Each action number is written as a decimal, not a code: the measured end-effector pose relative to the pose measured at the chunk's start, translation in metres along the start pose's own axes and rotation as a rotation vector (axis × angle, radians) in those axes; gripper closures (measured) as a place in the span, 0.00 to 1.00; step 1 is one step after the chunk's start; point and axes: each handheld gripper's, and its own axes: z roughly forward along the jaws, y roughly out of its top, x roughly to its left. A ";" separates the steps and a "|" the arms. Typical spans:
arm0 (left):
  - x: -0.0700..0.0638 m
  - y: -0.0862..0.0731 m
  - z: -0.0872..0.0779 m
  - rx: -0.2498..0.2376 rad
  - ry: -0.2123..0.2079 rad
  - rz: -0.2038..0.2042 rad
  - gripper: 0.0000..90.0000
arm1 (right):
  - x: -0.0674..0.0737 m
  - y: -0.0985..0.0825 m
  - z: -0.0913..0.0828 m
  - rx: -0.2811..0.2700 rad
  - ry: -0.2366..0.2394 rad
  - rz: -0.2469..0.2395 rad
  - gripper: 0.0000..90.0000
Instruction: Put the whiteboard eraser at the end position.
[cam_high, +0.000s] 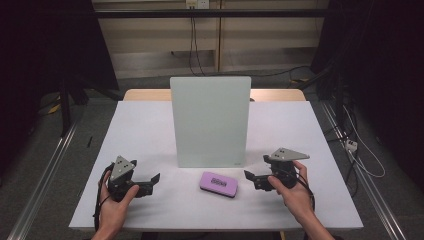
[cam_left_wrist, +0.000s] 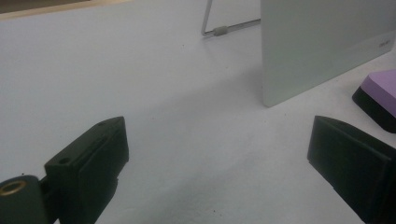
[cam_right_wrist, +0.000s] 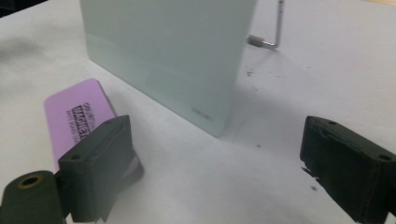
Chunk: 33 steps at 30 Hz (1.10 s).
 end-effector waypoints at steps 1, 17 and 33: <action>0.000 0.000 0.000 0.000 0.000 0.000 0.06 | -0.001 -0.001 -0.001 -0.004 -0.001 0.008 0.11; 0.000 0.000 -0.001 -0.007 0.009 -0.013 0.06 | -0.025 -0.024 -0.029 -0.029 -0.084 0.070 0.10; -0.001 0.000 -0.004 -0.013 0.016 -0.017 0.06 | -0.034 -0.050 -0.041 -0.060 -0.122 0.122 0.10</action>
